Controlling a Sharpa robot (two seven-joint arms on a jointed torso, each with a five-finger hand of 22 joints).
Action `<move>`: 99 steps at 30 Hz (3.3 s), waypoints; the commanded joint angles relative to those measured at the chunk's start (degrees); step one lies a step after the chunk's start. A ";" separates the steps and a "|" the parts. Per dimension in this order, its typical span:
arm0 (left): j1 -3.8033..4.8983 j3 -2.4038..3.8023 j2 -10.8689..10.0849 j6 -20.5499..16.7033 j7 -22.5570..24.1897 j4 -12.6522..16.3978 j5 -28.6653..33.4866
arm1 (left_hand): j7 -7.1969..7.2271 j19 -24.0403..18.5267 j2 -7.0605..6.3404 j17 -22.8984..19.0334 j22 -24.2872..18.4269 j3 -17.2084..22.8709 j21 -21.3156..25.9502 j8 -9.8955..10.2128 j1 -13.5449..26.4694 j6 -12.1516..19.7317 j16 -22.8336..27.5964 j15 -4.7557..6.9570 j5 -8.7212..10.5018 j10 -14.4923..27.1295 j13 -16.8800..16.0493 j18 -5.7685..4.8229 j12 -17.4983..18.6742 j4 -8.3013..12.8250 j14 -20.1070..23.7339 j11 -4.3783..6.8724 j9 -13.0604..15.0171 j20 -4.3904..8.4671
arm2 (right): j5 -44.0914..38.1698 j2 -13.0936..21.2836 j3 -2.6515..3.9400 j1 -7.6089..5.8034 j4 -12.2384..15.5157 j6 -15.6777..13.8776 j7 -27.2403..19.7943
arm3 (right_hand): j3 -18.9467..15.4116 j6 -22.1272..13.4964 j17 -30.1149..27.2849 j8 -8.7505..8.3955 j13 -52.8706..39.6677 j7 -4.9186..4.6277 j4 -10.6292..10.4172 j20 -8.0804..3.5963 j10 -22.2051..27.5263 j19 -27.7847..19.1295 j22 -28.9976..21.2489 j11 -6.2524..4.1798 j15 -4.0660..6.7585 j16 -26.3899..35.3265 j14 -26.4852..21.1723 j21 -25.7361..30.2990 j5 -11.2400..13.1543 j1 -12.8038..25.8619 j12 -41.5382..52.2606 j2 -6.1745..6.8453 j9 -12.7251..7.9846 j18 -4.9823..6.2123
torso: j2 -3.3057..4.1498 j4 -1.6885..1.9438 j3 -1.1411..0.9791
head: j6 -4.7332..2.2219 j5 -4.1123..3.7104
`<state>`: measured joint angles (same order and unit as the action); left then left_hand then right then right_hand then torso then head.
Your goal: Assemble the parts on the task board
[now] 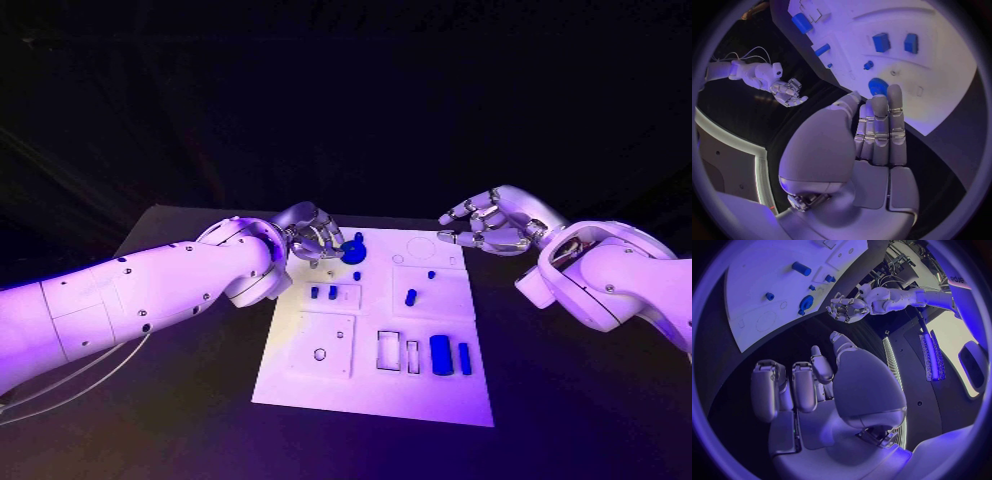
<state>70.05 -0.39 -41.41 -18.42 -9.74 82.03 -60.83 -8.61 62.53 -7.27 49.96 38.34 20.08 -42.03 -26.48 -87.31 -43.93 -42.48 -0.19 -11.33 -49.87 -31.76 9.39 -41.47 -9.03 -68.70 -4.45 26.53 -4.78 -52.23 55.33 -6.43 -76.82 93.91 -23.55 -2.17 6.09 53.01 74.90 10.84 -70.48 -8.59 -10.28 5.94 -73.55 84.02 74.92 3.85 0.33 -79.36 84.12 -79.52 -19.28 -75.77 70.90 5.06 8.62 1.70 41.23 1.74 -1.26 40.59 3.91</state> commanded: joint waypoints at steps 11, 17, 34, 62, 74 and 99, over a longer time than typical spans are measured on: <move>-1.38 -0.20 3.23 7.12 7.23 -1.59 -23.05 | 0.06 12.69 -5.05 11.43 15.61 1.17 -16.13 5.88 3.80 -5.29 -20.59 -0.19 0.23 -0.99 13.60 -1.78 12.55 -1.35 -12.13 -0.64 -8.74 -0.45 | -0.29 0.04 -0.03 0.09 0.12 -0.19 -0.43 | 0.01 -0.24 2.46 0.21 0.17 -0.04 -0.31 -0.52 0.57 0.38 7.99 -0.12 0.34 0.28 2.66 0.38 -0.39 0.44 -0.30 0.03 -0.07 0.92 | 0.06 0.03 0.04 | -0.13 -0.63; -1.62 -0.19 4.42 10.14 5.36 -2.56 -26.72 | 0.31 18.17 -4.97 15.25 27.15 1.21 -27.09 8.70 3.92 -7.98 -27.28 0.20 0.24 -5.11 18.51 -3.95 16.70 -1.16 -15.67 -0.22 -12.04 0.08 | -0.31 -0.05 -0.03 0.11 0.13 -0.16 -0.50 | 0.01 -0.24 2.46 0.21 0.17 -0.04 -0.31 -0.52 0.57 0.38 7.99 -0.12 0.34 0.28 2.66 0.38 -0.39 0.44 -0.30 0.03 -0.07 0.92 | -0.01 0.06 0.07 | 0.03 -0.70; -1.78 -0.12 7.48 11.26 1.94 -6.09 -30.31 | 0.09 19.72 -4.15 14.35 30.81 1.91 -30.60 10.47 3.32 -9.53 -28.18 0.28 0.15 -6.37 21.25 -4.64 19.37 -0.45 -16.26 -0.46 -13.89 0.18 | -0.33 -0.20 -0.03 0.20 0.05 0.02 -0.53 | 0.01 -0.24 2.46 0.21 0.17 -0.04 -0.31 -0.52 0.57 0.38 7.99 -0.12 0.34 0.28 2.66 0.38 -0.39 0.44 -0.30 0.03 -0.07 0.92 | 0.01 -0.05 -0.01 | -0.02 -0.67; -1.78 -0.03 8.75 12.61 0.62 -7.75 -30.52 | 0.60 19.91 -3.39 13.90 31.63 2.93 -31.36 10.75 2.83 -10.61 -28.43 0.49 0.15 -6.90 21.89 -4.77 19.69 0.14 -16.21 -0.17 -14.39 0.28 | -0.33 -0.31 -0.03 0.23 -0.03 0.33 -0.45 | 0.03 -0.25 2.60 0.28 -0.01 -0.03 -0.32 -0.53 0.45 0.49 8.12 -0.13 0.34 0.20 2.69 0.19 -0.52 0.36 -0.13 -0.03 -0.10 0.87 | -0.02 0.03 0.02 | -0.04 -0.88; -1.91 -0.04 9.67 13.05 0.99 -8.62 -30.51 | 0.63 19.93 -3.24 13.56 32.00 3.38 -31.70 11.26 2.90 -10.99 -28.60 0.55 1.92 -7.51 22.26 -4.83 19.78 0.55 -16.17 -0.07 -14.84 0.34 | -0.33 -0.34 -0.03 0.24 0.00 0.40 -0.46 | 0.05 -0.23 2.63 0.31 -0.07 -0.03 -0.34 -0.53 0.39 0.51 8.14 -0.13 0.35 0.18 2.70 0.17 -0.56 0.34 -0.07 -0.10 -0.11 0.86 | -0.03 0.05 0.05 | 0.07 -0.98; -2.00 -0.05 10.09 15.26 0.38 -9.32 -31.00 | 1.20 20.25 -1.20 12.34 34.10 8.14 -33.52 12.75 1.72 -15.75 -29.16 1.51 2.25 -13.93 22.66 -5.20 20.92 4.03 -15.96 1.08 -15.71 1.16 | -0.35 -0.35 -0.03 0.25 0.06 0.44 -0.43 | 0.09 -0.19 2.62 0.38 -0.14 -0.02 -0.35 -0.54 0.33 0.55 8.18 -0.14 0.36 0.21 2.70 0.13 -0.64 0.28 0.00 -0.19 -0.12 0.85 | -0.04 0.06 0.02 | 0.30 -1.01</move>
<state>68.13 -0.40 -31.46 -4.71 -9.19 72.74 -91.11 -7.43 82.73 -9.04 62.35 72.38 27.86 -75.39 -14.04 -85.78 -59.39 -71.44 0.83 -9.40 -63.44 -9.00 5.27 -20.81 -5.03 -84.07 -3.40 10.83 -3.88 -52.27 55.00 -6.48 -76.60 93.94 -23.50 -2.28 6.10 53.02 74.92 10.84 -70.56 -8.59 -10.27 5.94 -73.29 84.02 74.91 3.59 0.33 -79.36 84.12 -79.52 -19.64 -75.77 70.91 5.07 8.60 1.70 41.18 1.77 -1.22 40.86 2.89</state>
